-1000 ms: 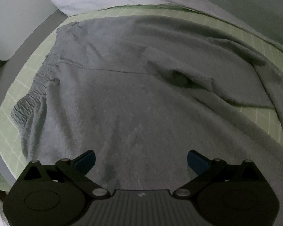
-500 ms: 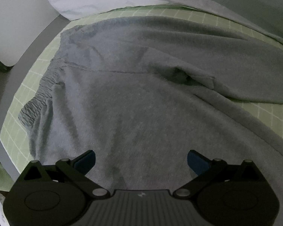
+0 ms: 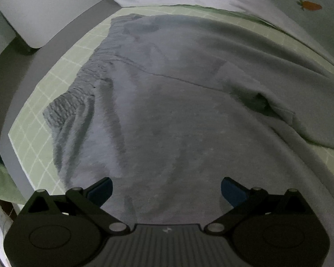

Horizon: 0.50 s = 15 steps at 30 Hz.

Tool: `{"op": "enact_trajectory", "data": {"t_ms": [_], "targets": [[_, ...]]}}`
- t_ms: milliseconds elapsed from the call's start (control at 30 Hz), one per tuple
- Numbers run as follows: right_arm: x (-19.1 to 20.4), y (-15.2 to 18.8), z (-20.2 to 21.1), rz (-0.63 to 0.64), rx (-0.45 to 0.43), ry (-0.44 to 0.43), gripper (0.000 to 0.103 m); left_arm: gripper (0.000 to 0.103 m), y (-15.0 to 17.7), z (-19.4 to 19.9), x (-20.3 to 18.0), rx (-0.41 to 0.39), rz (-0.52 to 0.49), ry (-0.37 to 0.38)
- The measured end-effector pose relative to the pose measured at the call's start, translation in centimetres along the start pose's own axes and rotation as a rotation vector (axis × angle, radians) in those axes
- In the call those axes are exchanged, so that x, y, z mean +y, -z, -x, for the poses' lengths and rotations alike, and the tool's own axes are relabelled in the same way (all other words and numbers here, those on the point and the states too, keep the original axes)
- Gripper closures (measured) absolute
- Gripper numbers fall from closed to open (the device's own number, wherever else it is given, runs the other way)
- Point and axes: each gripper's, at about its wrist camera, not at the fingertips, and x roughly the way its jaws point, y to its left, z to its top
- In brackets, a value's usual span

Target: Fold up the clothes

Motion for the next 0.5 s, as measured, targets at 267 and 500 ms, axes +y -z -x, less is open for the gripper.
{"op": "enact_trajectory", "data": {"t_ms": [267,500], "targets": [[-0.6,-0.9,1.3,0.052,-0.048,0.05,0.099,0.001,0.5,0.3,1.7,-0.013,0.03,-0.02],[-4.3,-1.0,2.4,0.047,-0.039,0.177,0.097,0.001,0.6,-0.5,4.7,-0.008,0.085,-0.048]]}}
